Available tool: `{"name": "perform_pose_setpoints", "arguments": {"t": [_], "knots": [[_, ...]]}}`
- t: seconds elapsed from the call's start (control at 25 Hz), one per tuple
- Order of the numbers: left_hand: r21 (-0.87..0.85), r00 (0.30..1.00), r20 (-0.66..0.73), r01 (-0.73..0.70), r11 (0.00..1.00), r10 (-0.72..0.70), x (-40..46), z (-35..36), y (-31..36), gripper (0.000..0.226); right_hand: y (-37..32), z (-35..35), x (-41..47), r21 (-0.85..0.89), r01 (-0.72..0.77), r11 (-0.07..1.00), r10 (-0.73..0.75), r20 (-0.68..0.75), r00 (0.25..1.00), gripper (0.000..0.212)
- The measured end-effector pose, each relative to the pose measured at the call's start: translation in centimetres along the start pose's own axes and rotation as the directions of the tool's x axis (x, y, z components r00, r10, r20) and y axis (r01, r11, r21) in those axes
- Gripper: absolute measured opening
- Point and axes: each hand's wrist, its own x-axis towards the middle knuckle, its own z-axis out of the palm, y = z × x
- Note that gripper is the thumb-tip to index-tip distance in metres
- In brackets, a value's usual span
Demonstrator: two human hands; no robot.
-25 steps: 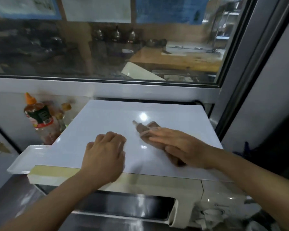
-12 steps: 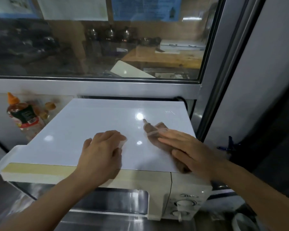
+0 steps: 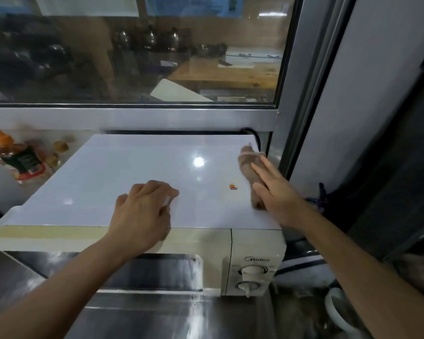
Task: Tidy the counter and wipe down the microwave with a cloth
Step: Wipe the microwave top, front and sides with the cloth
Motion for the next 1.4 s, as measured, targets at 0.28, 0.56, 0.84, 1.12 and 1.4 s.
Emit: {"name": "perform_pose_setpoints", "arguments": {"t": [0.28, 0.56, 0.84, 1.12, 1.4], "knots": [[-0.034, 0.993, 0.116, -0.033, 0.999, 0.037, 0.0, -0.9, -1.0, 0.043, -2.2, 0.0, -7.9, -0.156, 0.112, 0.981, -0.111, 0.015, 0.994, 0.051], [0.099, 0.990, 0.074, 0.115, 0.988, -0.123, -3.1, -3.6, -8.1, 0.036, -4.4, 0.8, -1.4, -0.454, 0.073, 0.888, -0.033, 0.096, 0.995, 0.053], [0.085, 0.995, 0.064, 0.073, 0.994, -0.079, -2.7, -3.4, -9.7, 0.037, -13.7, 6.9, -3.3, -0.436, 0.209, 0.875, -0.202, 0.065, 0.977, 0.042], [0.035, 0.995, 0.080, -0.061, 0.998, 0.058, -2.9, -4.9, -11.8, 0.037, -12.7, 6.0, -4.1, -0.297, 0.111, 0.949, -0.106, 0.033, 0.994, 0.053], [0.048, 0.998, 0.024, 0.065, 0.997, -0.066, -4.2, -7.0, -19.4, 0.035, -17.2, 10.3, -0.1, -0.406, -0.022, 0.914, 0.016, -0.018, 1.000, 0.047]]}}
